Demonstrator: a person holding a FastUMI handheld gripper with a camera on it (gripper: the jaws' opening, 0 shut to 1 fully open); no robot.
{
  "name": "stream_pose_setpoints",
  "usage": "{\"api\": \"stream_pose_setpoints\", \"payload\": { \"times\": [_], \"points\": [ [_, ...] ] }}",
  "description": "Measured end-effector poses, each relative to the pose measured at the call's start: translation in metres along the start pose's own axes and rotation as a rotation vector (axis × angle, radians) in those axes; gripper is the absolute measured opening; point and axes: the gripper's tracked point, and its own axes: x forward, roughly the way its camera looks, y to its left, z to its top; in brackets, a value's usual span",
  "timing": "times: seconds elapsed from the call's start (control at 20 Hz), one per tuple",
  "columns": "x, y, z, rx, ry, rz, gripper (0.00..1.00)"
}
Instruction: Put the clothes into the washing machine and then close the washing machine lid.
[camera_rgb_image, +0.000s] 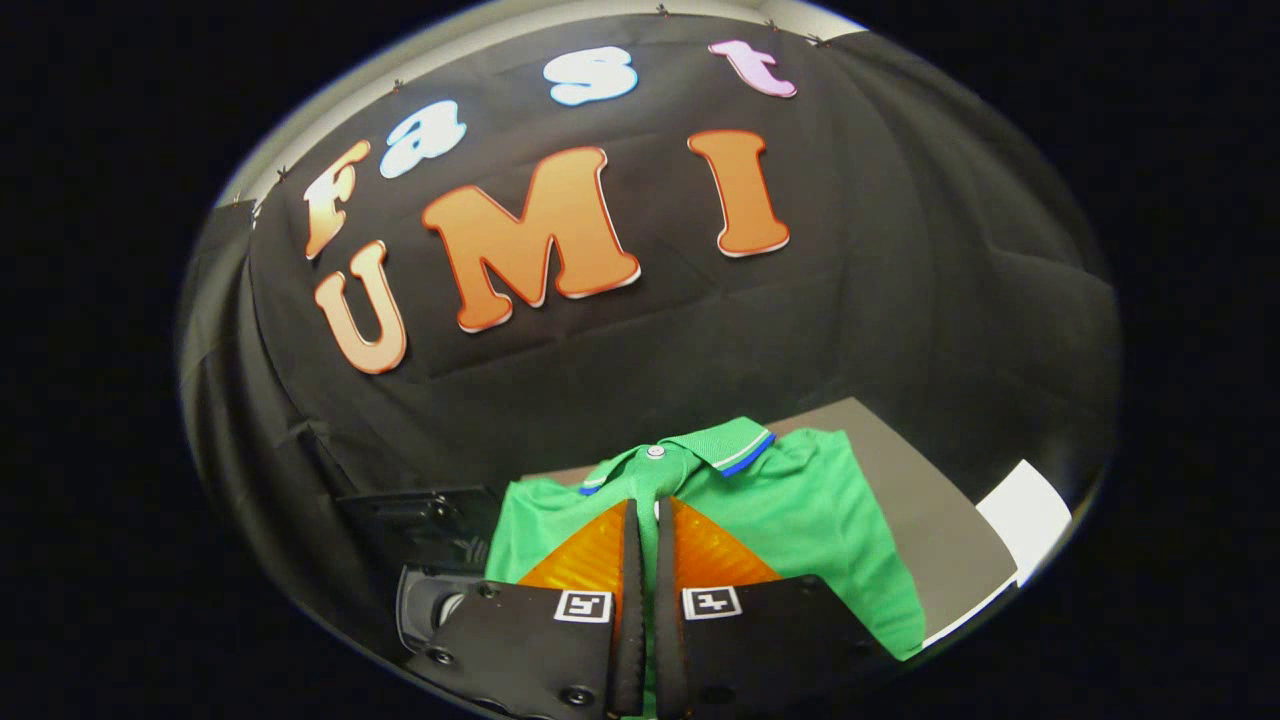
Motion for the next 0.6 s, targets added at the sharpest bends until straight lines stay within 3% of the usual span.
{"api": "stream_pose_setpoints", "payload": {
  "times": [0.6],
  "points": [
    [-0.079,0.053,0.055,-0.005,-0.169,0.07,0.12]
  ]
}}
